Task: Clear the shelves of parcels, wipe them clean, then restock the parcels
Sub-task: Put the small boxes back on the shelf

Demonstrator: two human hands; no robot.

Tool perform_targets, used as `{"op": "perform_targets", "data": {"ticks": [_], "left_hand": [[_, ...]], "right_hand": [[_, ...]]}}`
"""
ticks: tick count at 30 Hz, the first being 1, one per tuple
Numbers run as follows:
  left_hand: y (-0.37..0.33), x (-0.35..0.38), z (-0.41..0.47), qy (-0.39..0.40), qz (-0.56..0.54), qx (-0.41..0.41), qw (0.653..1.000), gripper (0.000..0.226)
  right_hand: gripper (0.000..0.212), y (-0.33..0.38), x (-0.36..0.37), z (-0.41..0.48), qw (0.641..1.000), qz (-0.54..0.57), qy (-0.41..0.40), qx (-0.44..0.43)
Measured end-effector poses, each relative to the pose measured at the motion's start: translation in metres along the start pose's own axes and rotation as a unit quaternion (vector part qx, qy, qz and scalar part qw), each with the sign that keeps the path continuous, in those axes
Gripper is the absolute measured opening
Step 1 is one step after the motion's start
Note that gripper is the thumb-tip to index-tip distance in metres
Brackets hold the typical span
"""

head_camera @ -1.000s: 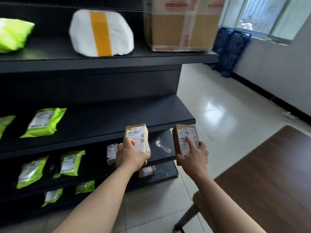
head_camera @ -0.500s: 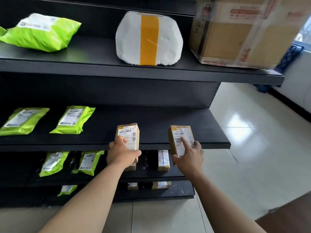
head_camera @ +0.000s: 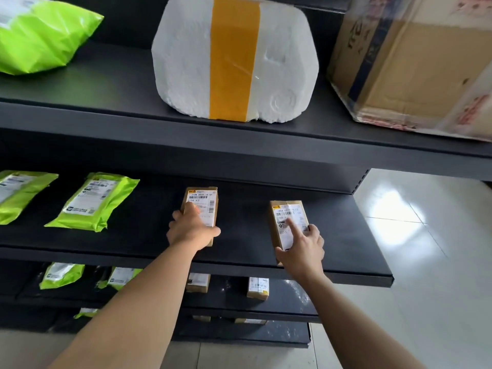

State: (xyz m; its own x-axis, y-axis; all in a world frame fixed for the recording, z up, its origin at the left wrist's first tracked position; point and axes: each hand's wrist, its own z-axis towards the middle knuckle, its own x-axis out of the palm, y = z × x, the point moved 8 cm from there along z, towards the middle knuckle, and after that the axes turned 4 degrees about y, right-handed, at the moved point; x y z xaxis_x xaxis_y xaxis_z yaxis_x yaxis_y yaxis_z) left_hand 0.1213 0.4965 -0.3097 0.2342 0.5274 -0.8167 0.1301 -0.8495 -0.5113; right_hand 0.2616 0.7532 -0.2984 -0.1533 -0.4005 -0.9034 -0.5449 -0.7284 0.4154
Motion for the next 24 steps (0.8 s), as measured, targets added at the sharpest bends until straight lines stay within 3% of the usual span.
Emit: {"op": "perform_targets", "data": {"ticks": [24], "left_hand": [[-0.006, 0.023, 0.041, 0.037, 0.063, 0.054, 0.996, 0.063]], "right_hand": [[0.065, 0.008, 0.033, 0.077, 0.996, -0.035, 0.016, 0.076]]}}
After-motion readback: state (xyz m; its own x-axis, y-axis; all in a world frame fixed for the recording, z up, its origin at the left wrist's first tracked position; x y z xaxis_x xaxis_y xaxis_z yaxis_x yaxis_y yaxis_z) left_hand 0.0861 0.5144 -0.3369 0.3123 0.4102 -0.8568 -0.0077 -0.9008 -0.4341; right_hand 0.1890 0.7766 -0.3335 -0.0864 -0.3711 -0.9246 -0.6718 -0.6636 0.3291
